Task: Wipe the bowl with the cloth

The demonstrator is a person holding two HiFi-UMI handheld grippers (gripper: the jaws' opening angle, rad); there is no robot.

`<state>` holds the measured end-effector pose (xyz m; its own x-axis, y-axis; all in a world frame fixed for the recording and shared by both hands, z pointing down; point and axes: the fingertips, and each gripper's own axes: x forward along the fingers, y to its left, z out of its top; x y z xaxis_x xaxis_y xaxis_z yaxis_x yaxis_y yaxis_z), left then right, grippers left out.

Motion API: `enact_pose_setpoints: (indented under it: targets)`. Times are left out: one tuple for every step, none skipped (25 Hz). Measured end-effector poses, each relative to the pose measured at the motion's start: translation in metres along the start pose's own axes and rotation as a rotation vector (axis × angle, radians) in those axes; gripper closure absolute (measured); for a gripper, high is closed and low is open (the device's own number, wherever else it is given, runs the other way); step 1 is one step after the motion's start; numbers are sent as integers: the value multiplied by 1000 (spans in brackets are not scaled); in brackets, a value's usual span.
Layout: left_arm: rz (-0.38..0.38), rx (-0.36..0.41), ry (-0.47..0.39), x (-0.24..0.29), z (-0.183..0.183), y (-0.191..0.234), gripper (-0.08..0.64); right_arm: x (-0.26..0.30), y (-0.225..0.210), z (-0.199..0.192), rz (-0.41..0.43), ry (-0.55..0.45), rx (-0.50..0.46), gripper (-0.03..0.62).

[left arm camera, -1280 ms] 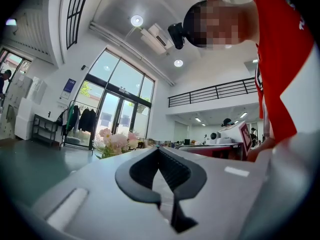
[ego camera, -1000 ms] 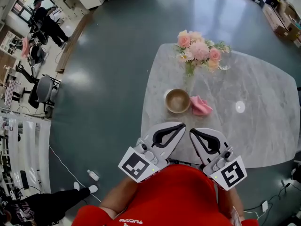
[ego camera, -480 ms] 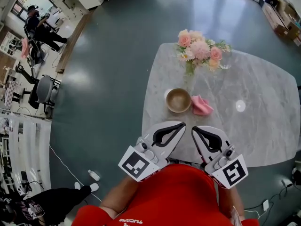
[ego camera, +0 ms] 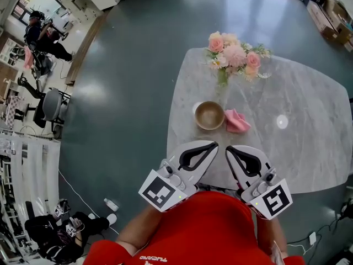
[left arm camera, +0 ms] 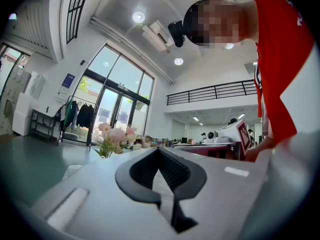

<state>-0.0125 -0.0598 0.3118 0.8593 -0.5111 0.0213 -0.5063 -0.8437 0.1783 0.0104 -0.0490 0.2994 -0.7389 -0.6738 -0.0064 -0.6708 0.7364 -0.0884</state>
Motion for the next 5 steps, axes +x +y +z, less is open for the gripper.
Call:
enact_pose_setpoints:
  targets:
    - [0, 1, 1, 0, 0, 0, 555, 0, 0, 0, 0, 1, 0, 591]
    - [-1, 2, 1, 0, 0, 0, 555, 0, 1, 0, 0, 2, 1, 591]
    - [-2, 4, 1, 0, 0, 0, 555, 0, 0, -1, 0, 2, 0, 591]
    - [-2, 5, 1, 0, 0, 0, 555, 0, 0, -1, 0, 2, 0, 591]
    - [-3, 7, 1, 0, 0, 1, 555, 1, 0, -2, 0, 2, 0, 591]
